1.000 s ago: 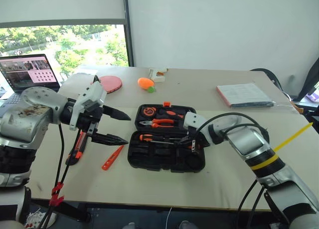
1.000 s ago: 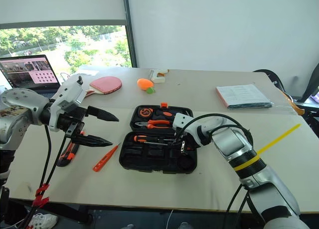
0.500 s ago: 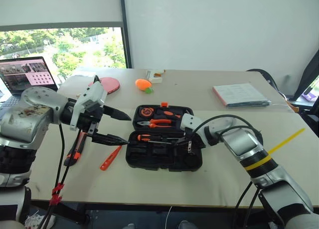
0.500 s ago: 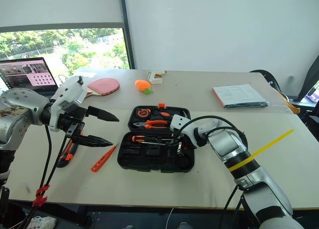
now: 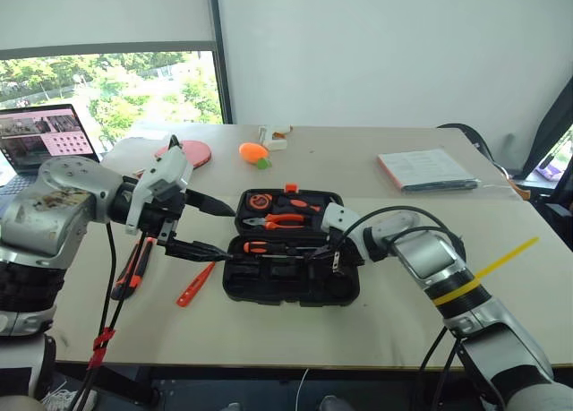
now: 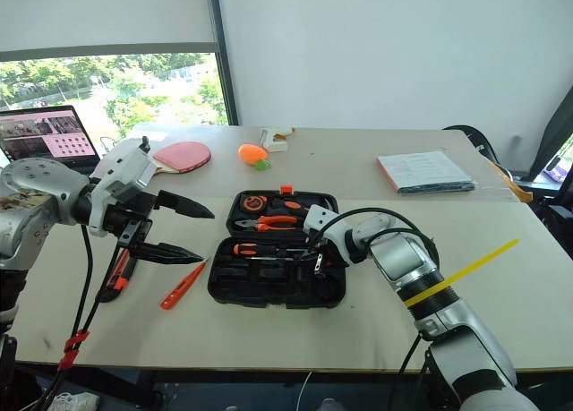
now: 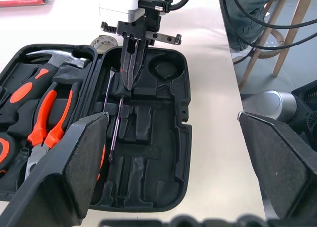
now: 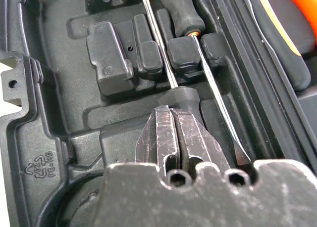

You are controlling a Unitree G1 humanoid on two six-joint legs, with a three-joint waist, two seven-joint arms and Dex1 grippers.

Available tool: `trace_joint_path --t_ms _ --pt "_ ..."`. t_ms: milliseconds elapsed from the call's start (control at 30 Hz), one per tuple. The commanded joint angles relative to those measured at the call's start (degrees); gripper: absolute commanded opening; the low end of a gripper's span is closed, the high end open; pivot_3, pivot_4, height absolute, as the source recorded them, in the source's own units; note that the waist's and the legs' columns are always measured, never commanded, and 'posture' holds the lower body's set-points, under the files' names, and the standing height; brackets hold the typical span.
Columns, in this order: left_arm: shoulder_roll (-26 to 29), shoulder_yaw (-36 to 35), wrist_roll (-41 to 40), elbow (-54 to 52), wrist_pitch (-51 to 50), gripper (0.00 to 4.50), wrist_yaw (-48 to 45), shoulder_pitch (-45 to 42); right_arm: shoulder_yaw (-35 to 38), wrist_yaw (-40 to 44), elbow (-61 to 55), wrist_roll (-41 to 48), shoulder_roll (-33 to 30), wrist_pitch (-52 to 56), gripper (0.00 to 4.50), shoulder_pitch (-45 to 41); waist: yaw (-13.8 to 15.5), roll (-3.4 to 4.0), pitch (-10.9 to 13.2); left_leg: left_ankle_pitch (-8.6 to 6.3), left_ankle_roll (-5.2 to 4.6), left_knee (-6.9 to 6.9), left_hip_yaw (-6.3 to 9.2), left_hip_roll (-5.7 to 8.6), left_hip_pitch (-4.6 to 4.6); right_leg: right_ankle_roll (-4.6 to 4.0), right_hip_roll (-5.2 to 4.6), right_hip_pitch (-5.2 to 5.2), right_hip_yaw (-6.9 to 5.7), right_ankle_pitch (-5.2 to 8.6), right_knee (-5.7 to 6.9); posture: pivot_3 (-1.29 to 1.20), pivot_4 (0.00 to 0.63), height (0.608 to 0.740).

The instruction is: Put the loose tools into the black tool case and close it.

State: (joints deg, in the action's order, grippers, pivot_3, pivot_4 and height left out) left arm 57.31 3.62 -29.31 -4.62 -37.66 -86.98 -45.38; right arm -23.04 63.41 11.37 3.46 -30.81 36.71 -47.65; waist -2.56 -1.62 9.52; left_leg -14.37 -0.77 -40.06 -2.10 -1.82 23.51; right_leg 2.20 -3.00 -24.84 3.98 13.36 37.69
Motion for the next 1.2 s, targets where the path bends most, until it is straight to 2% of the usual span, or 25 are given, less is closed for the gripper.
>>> trace_joint_path --t_ms 33,167,400,533,633,667,733,867,900,967,1067,1167,1200 --pt "0.10 -0.31 -0.25 -0.54 -0.01 4.50 0.11 -1.48 0.14 -2.10 2.03 -1.80 -0.11 0.46 0.03 0.78 0.03 0.00 0.00 0.00 0.00 0.01 0.00 0.00 -0.10 0.00 0.00 0.10 0.00 0.00 -0.01 0.00 0.150 0.737" --pt "0.44 -0.77 -0.09 -0.58 -0.59 4.50 1.04 -0.04 4.29 -1.57 -2.30 1.87 -0.18 4.06 0.03 -0.57 0.09 0.00 0.00 0.00 0.00 0.03 0.00 0.00 -0.33 0.00 0.00 0.36 -0.01 0.02 -0.06 0.00 0.150 0.737" --pt "2.50 -7.73 -0.24 -4.24 -3.66 4.50 9.97 10.80 22.68 -4.73 -20.65 15.45 -1.94 12.57 0.03 0.43 0.20 0.03 0.02 0.00 0.00 0.19 0.10 -0.04 0.20 -0.03 0.00 -0.22 0.00 0.04 -0.04 0.00 0.150 0.737" --pt "4.40 -17.01 -2.42 -10.36 -10.78 4.50 15.87 23.02 27.95 1.14 -32.68 24.13 -8.64 14.34 1.12 7.85 0.47 0.02 0.02 -0.05 -0.07 0.31 0.37 -0.07 0.38 -0.04 -0.02 -0.34 -0.08 0.03 0.03 0.00 0.150 0.737" --pt "5.28 -25.00 -3.59 -15.31 -15.25 4.50 18.11 32.83 29.38 4.30 -37.71 28.63 -12.79 13.75 2.15 11.62 0.23 0.00 0.04 -0.11 -0.14 0.34 0.43 -0.05 0.40 0.06 -0.20 -0.33 -0.06 0.09 -0.09 0.00 0.150 0.737" --pt "5.49 -27.51 -3.27 -16.75 -16.17 4.50 18.78 36.19 29.61 5.37 -38.78 29.76 -14.09 13.34 2.37 12.49 0.08 -0.02 0.06 -0.11 -0.14 0.31 0.41 -0.01 0.42 0.07 -0.23 -0.33 -0.05 0.10 -0.17 0.00 0.150 0.737" --pt "5.67 -33.21 -1.01 -19.46 -17.67 4.50 20.00 44.25 30.50 7.39 -40.21 32.19 -16.25 12.47 3.30 13.64 0.01 -0.03 0.06 -0.11 -0.14 0.33 0.39 -0.04 0.32 0.08 -0.26 -0.24 -0.05 0.08 -0.46 0.00 0.150 0.737" --pt "5.56 -42.04 1.41 -23.00 -18.47 4.50 20.27 56.09 31.36 8.04 -40.41 35.49 -18.40 11.77 4.48 13.80 0.13 -0.09 0.10 -0.10 -0.12 0.34 0.37 -0.10 -0.03 0.00 -0.21 0.01 -0.07 0.06 -0.47 0.00 0.150 0.737" --pt "5.59 -42.85 1.52 -23.94 -18.55 4.50 20.56 57.43 31.35 8.18 -40.29 35.91 -18.67 11.40 4.48 13.76 0.22 -0.11 0.11 -0.09 -0.12 0.34 0.36 -0.10 -0.14 -0.03 -0.20 0.10 -0.09 0.08 -0.47 0.00 0.150 0.737" --pt "5.78 -42.46 0.54 -25.30 -19.60 4.50 22.15 57.22 31.07 8.13 -40.16 36.35 -19.12 10.66 4.48 13.92 0.66 -0.11 0.11 -0.09 -0.11 0.34 0.36 -0.13 -0.38 -0.05 -0.22 0.39 -0.16 0.10 -0.56 0.00 0.150 0.737" --pt "6.45 -38.18 -1.84 -26.84 -23.40 4.50 26.16 52.33 30.76 7.48 -40.55 36.93 -19.40 9.96 4.48 14.26 1.52 -0.12 0.11 -0.09 -0.10 0.33 0.33 -0.11 -0.52 -0.02 -0.29 0.57 -0.18 0.12 -0.61 0.00 0.150 0.737" --pt "7.67 -30.54 -4.11 -28.48 -30.43 4.50 31.05 44.50 31.29 6.18 -42.31 38.65 -19.55 10.28 4.48 15.06 1.91 -0.15 0.11 -0.09 -0.10 0.32 0.25 -0.07 -0.49 0.02 -0.30 0.58 -0.18 0.12 -0.62 0.00 0.150 0.737" --pt "7.65 -25.69 -4.45 -27.14 -35.33 4.50 33.41 39.13 31.75 5.79 -43.31 39.39 -19.62 10.43 4.48 15.73 2.10 -0.15 0.11 -0.09 -0.09 0.33 0.23 -0.07 -0.45 0.02 -0.30 0.55 -0.18 0.11 -0.63 0.00 0.150 0.737"
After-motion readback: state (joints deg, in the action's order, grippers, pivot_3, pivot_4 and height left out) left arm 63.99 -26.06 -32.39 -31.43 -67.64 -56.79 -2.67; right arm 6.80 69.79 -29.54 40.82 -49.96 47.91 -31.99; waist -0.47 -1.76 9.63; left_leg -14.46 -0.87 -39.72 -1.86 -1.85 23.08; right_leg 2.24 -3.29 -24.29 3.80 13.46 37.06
